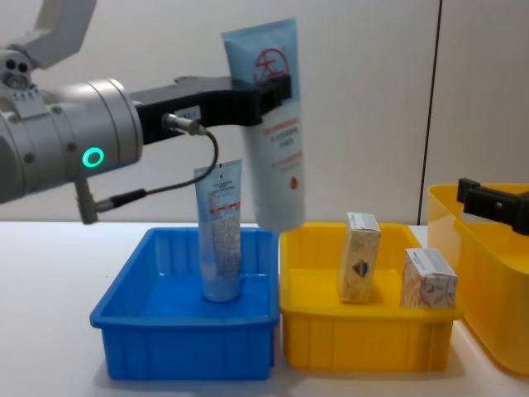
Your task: Bimanual collaborative sorting of washing and personal care products
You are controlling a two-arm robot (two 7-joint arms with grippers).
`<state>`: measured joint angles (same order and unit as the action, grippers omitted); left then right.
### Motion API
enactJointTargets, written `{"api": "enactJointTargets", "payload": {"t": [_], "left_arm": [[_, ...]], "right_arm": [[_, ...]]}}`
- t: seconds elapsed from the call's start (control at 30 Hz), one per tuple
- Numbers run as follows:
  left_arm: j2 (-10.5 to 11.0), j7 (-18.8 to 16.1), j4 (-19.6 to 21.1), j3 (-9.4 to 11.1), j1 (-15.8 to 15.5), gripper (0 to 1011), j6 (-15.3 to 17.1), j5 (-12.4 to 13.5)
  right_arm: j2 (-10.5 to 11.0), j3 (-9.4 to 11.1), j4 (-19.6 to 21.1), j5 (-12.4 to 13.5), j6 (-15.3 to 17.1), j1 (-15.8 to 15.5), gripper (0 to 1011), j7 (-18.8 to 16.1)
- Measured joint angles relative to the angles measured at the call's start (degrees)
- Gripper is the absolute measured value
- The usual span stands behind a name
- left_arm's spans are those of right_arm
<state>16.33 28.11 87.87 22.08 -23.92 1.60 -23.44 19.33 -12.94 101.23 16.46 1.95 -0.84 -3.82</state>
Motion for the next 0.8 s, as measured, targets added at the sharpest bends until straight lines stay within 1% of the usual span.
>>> {"api": "enactJointTargets", "payload": {"t": [0.27, 0.4, 0.53, 0.63, 0.77, 0.8], "left_arm": [[-0.14, 5.16, -2.32, 2.04, -1.04, 195, -0.01, -2.56], [-0.32, 7.77, -3.71, 3.15, -1.59, 195, 0.05, -3.76], [-0.54, 9.87, -4.91, 4.24, -2.07, 194, 0.17, -4.69], [-0.65, 10.90, -5.52, 4.76, -2.29, 194, 0.23, -5.17], [-0.76, 11.87, -6.08, 5.27, -2.51, 195, 0.31, -5.63], [-0.77, 12.00, -6.15, 5.34, -2.53, 195, 0.32, -5.69]], "right_arm": [[0.03, 0.03, 0.18, 0.06, 0.22, -0.02, 1003, -0.24], [0.40, 0.20, 0.91, 0.76, 1.14, -0.02, 1003, -1.19], [0.98, 0.51, 1.99, 2.04, 2.77, -0.02, 1003, -2.69], [1.71, 0.89, 3.31, 3.84, 4.93, -0.01, 1003, -4.54], [2.59, 1.27, 4.46, 5.48, 6.97, 0.00, 1003, -6.17], [3.03, 1.43, 4.94, 6.33, 8.02, 0.02, 1003, -7.06]]}}
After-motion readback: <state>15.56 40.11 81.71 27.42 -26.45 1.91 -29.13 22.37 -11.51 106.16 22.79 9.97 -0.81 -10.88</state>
